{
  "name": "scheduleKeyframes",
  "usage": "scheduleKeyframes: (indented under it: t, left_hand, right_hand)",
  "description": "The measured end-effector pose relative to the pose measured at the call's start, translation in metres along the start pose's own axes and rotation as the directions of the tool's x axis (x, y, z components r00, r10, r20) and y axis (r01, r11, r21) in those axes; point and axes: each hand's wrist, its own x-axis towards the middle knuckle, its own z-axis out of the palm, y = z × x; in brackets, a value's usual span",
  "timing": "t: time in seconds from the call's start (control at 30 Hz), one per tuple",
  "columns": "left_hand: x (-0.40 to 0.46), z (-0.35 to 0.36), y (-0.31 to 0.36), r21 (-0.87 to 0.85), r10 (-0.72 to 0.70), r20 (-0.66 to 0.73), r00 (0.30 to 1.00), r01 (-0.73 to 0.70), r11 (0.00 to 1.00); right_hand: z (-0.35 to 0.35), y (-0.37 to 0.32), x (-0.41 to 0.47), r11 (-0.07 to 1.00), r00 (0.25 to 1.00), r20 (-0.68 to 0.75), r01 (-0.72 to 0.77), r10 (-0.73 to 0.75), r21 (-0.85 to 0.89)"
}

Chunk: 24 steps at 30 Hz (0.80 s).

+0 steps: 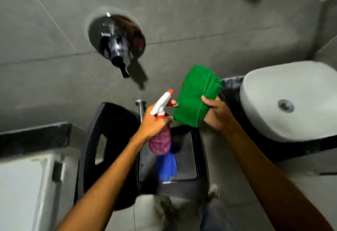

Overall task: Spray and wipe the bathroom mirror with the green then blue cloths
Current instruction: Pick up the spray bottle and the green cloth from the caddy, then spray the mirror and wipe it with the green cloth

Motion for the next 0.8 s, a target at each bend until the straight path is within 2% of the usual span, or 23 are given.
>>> scheduleKeyframes:
  t: [0.17,0.33,0.47,0.63,0.73,0.8]
  left_hand:
    - [0.024,-0.012,0.060,0.030,0.025,0.054,0.998,-0.027,0.999]
    - [0.022,-0.024,0.100,0.107,-0.030,0.070,0.997,0.022,0.994]
    - [0.005,-0.030,0.095,0.209,-0.120,0.106,0.987,0.096,0.973]
    - [-0.021,-0.028,0.072,0.240,-0.213,0.151,0.965,0.173,0.955]
    - [-0.026,-0.029,0.066,0.224,-0.214,0.204,0.955,0.168,0.960]
    - [-0.023,-0.031,0.067,0.174,-0.171,0.151,0.974,0.144,0.974]
  right_hand:
    - [0.044,-0.045,-0.010,0.993,0.993,0.046,0.115,-0.113,-0.028]
    - [0.067,-0.070,-0.017,0.982,0.984,0.057,0.171,-0.167,-0.077]
    - [0.069,-0.075,-0.015,0.980,0.981,0.018,0.194,-0.193,-0.051]
    - [0.067,-0.076,-0.013,0.980,0.980,-0.029,0.194,-0.196,-0.050]
    - [0.064,-0.076,-0.010,0.980,0.980,-0.055,0.187,-0.191,-0.071]
    - [0.060,-0.076,-0.006,0.982,0.981,-0.066,0.177,-0.182,-0.072]
